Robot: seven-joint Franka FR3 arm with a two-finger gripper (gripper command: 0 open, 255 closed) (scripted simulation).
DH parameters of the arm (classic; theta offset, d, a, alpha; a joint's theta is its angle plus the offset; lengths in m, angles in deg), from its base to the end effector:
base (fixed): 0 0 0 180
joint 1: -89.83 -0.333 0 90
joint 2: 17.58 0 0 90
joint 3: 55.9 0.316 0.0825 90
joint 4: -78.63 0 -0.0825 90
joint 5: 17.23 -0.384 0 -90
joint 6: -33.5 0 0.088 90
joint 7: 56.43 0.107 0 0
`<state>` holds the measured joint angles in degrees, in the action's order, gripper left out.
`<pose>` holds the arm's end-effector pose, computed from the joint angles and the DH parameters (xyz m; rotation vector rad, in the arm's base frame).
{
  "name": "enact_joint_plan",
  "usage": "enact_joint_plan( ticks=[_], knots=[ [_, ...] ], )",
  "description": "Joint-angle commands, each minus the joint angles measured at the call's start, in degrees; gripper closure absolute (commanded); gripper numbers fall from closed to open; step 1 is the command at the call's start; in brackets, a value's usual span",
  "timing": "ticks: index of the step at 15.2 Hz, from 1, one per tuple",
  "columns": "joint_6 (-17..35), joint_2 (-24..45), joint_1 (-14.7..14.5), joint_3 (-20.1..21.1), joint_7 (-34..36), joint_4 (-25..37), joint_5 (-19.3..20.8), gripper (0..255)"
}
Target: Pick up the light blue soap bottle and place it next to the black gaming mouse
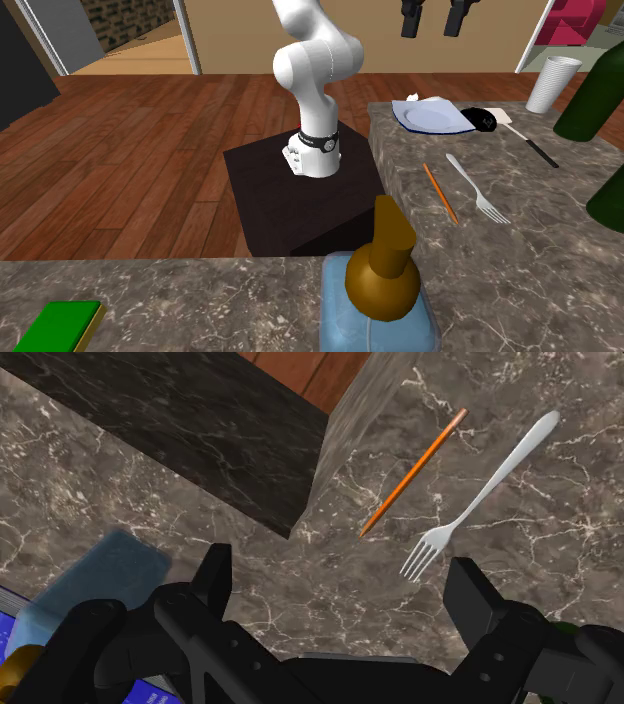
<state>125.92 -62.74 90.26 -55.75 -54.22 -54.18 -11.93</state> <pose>0.3109 -0.0108 0.6136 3.0451 -0.0672 0.1292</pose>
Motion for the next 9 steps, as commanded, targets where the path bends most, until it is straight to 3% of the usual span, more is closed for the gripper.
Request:
enact_joint_plan(
  ticks=[1, 9],
  knots=[
    [0.0, 0.0, 0.0, 0.0, 0.0, 0.0, 0.0, 0],
    [4.18, 13.8, 2.16, -8.31, -8.01, 9.21, 2.34, 0]
  ],
)
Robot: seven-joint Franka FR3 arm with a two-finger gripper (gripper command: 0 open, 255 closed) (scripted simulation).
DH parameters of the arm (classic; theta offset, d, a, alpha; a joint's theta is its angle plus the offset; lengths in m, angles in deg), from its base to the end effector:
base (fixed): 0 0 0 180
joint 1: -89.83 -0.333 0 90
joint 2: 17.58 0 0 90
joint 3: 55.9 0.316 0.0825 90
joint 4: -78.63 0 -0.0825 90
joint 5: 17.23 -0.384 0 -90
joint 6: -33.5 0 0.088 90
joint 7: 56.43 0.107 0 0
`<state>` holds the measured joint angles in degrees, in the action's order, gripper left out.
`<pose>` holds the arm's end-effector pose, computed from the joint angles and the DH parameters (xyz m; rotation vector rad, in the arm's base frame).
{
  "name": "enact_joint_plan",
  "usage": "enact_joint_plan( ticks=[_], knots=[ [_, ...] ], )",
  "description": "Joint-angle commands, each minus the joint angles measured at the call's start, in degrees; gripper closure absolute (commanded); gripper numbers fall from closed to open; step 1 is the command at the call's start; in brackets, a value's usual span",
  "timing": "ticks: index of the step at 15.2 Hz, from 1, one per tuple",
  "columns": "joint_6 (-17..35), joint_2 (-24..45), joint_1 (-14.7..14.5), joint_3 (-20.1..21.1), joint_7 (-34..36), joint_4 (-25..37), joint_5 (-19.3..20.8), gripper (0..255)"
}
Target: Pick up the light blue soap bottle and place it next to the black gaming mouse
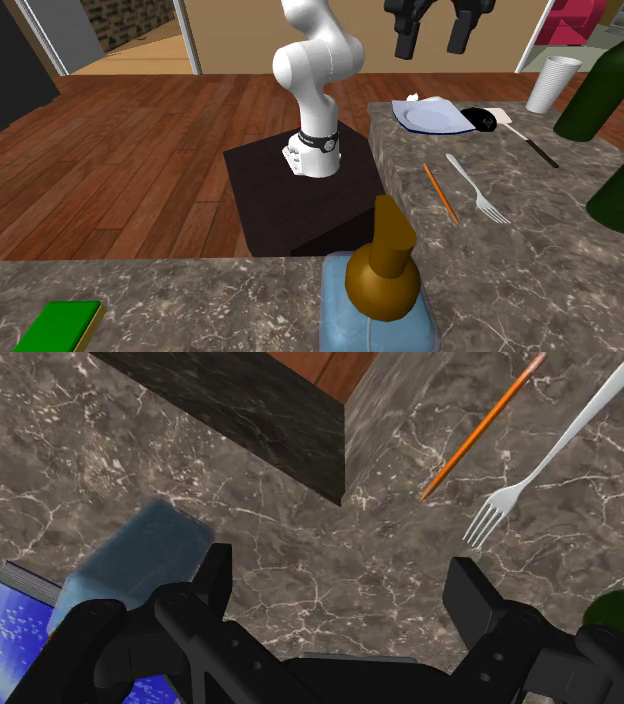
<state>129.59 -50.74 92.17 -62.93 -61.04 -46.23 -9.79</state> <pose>0.3710 -0.0853 0.6118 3.0683 -0.0869 0.1011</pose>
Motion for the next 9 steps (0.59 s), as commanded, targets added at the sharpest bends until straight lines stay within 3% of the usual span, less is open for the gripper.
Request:
enact_joint_plan(
  ticks=[1, 9],
  knots=[
    [0.87, 3.68, 0.44, -2.12, -2.22, 2.72, 0.22, 0],
    [2.03, 19.96, 1.8, -9.61, -11.02, 16.9, -2.17, 0]
  ],
)
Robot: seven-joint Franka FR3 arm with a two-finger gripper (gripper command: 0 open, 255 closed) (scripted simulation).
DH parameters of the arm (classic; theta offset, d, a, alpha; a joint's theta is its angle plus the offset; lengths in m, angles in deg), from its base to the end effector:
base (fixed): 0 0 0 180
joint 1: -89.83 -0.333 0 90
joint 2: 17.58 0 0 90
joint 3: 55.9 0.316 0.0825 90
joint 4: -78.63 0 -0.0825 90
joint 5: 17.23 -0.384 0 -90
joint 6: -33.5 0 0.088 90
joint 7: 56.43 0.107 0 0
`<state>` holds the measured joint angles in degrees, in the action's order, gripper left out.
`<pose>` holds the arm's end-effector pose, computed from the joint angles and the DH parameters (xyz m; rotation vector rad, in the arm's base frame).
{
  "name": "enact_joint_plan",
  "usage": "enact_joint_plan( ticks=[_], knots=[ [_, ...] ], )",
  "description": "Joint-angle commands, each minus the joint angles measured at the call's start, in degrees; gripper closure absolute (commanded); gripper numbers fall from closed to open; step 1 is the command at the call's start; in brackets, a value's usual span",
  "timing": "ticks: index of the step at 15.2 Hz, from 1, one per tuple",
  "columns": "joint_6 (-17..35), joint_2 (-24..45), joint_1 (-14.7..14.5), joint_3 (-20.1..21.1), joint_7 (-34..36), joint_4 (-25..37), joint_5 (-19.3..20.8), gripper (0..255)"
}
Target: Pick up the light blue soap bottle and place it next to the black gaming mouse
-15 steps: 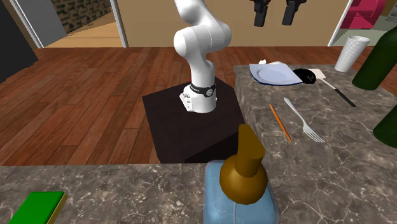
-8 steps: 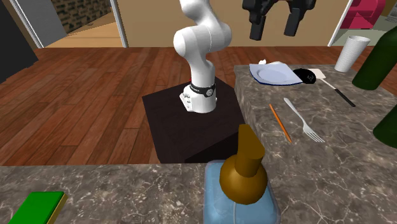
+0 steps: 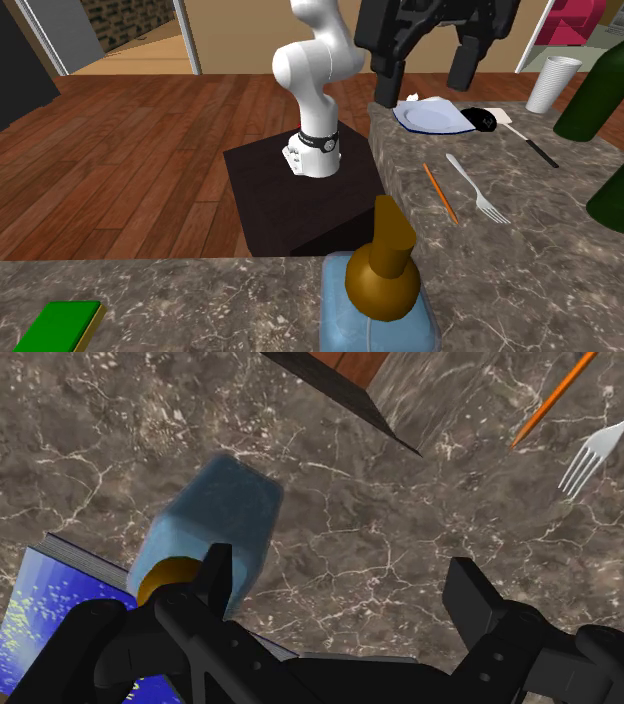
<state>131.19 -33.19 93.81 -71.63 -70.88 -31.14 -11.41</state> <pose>0.4442 -0.1857 0.6070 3.0970 -0.1132 0.0649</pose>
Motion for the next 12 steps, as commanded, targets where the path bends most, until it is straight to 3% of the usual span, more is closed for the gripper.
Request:
enact_joint_plan(
  ticks=[1, 9, 12],
  knots=[
    [0.31, 4.63, 0.4, -1.78, -2.37, 3.94, -1.2, 0],
    [-3.67, 24.59, 4.78, -7.12, -11.97, 25.11, -9.12, 0],
    [-2.27, 25.05, 5.03, -7.05, -12.2, 24.07, -9.32, 0]
  ],
)
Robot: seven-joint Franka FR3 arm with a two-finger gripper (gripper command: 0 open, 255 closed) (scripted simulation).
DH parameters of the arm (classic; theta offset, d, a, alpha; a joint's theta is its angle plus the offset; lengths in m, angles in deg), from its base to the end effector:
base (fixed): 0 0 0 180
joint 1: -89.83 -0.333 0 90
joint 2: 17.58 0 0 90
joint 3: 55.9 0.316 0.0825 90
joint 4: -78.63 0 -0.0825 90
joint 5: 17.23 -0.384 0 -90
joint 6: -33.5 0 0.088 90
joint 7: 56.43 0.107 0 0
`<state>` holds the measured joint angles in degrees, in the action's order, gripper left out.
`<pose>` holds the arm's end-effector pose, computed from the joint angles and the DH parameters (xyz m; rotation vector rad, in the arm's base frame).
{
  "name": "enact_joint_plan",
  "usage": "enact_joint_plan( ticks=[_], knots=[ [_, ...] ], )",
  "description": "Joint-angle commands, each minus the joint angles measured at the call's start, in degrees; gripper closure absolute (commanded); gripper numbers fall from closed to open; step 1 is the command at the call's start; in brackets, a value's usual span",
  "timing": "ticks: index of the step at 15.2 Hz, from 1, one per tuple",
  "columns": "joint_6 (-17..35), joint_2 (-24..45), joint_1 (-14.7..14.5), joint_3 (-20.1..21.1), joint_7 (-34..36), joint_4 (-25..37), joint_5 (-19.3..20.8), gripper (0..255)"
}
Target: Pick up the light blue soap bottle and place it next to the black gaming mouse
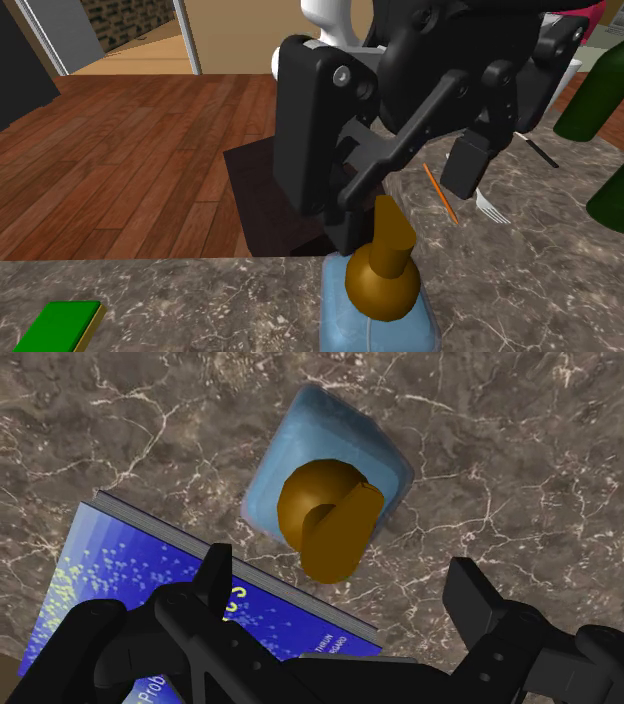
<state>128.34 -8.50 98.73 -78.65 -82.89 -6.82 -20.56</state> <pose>0.5285 -0.2978 0.5841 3.1271 -0.1408 0.0219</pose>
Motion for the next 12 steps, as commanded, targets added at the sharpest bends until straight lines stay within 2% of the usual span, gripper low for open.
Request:
enact_joint_plan(
  ticks=[1, 5, 12],
  knots=[
    [1.4, 0.23, 0.06, -0.01, -0.17, -1.19, -0.12, 0],
    [5.05, -0.12, -0.13, 0.06, -0.13, -5.17, 0.0, 0],
    [5.05, -0.12, -0.13, 0.07, -0.13, -5.17, 0.0, 0]
  ],
)
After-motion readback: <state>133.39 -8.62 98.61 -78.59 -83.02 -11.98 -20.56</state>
